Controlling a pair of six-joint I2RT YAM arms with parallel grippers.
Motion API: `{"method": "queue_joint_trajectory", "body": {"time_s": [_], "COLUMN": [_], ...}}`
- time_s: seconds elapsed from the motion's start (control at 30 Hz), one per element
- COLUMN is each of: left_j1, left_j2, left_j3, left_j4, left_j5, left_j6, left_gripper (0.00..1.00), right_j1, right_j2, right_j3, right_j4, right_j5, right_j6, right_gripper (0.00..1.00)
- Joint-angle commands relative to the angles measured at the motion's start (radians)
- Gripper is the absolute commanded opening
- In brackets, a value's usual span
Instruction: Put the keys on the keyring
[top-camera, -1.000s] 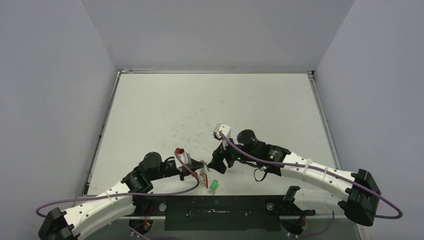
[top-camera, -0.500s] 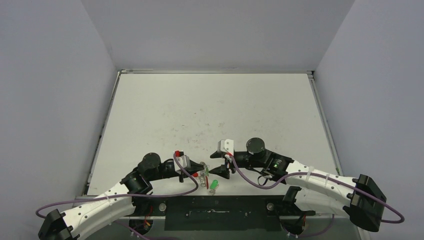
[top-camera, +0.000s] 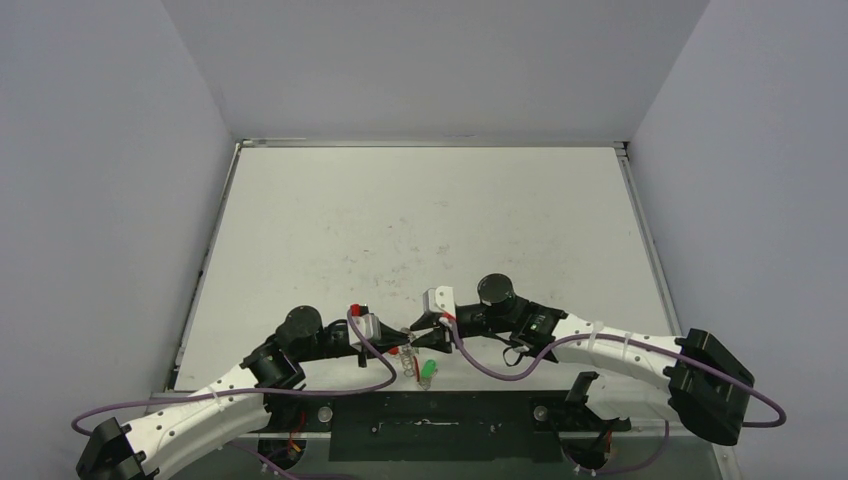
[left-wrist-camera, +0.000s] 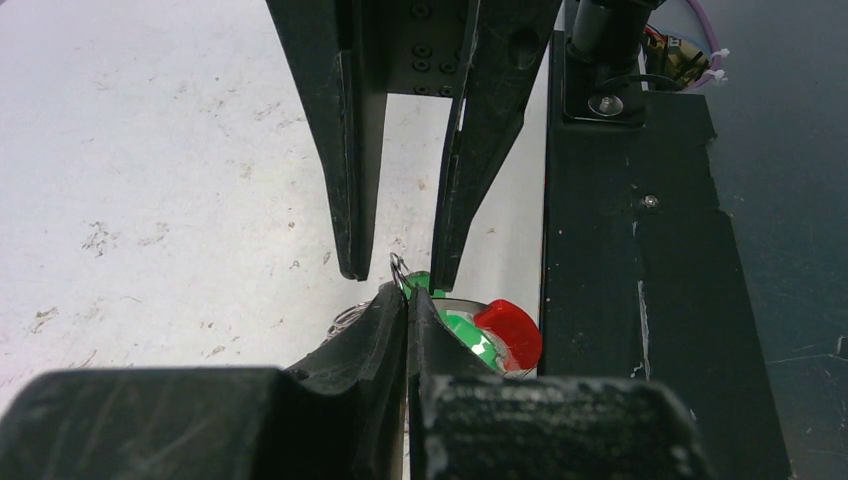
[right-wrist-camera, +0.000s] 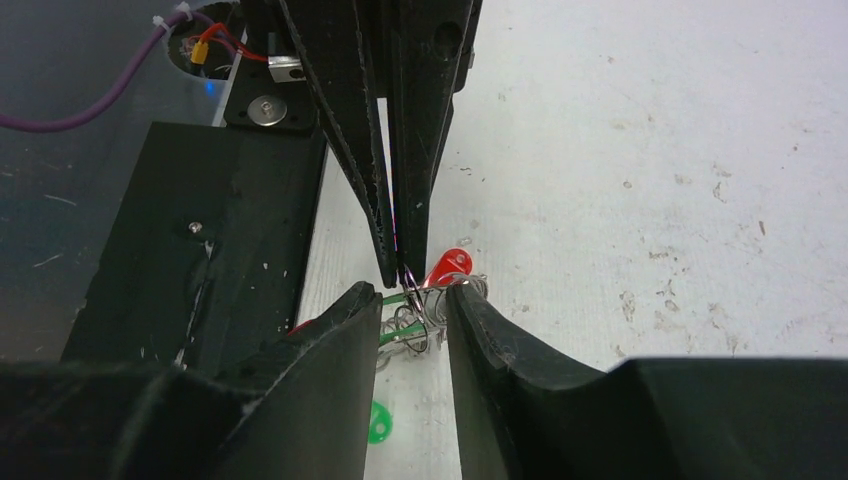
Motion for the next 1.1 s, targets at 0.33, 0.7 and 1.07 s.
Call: {"method": "queue_joint_trajectory", "body": {"time_s": [0.33, 0.7, 1.07], "left_j1": [-0.011, -0.011, -0.017], "left_j2": [-0.016, -0.066, 0.045], "left_j3": [-0.004, 0.013, 0.02], "left_j4": [0.081, -0.01, 0.091], "left_j5": [0.016, -0.112, -0.116], "left_j6": [0.004, 0.038, 0.039], "left_gripper": [0.0, 0.29, 0.42], "right_j1": [-0.011, -0.008, 0.014], "right_j2": [0.049, 0.058, 0.159], "right_j3": [0.054, 0.302, 0.528], "right_j4": [0.026, -0.572, -0.873], "right_j5": [-0.076, 0.078, 0.134], "right_j6": [-0.062, -0.14, -0.09], "right_gripper": [0.0, 0.0, 0.0]}}
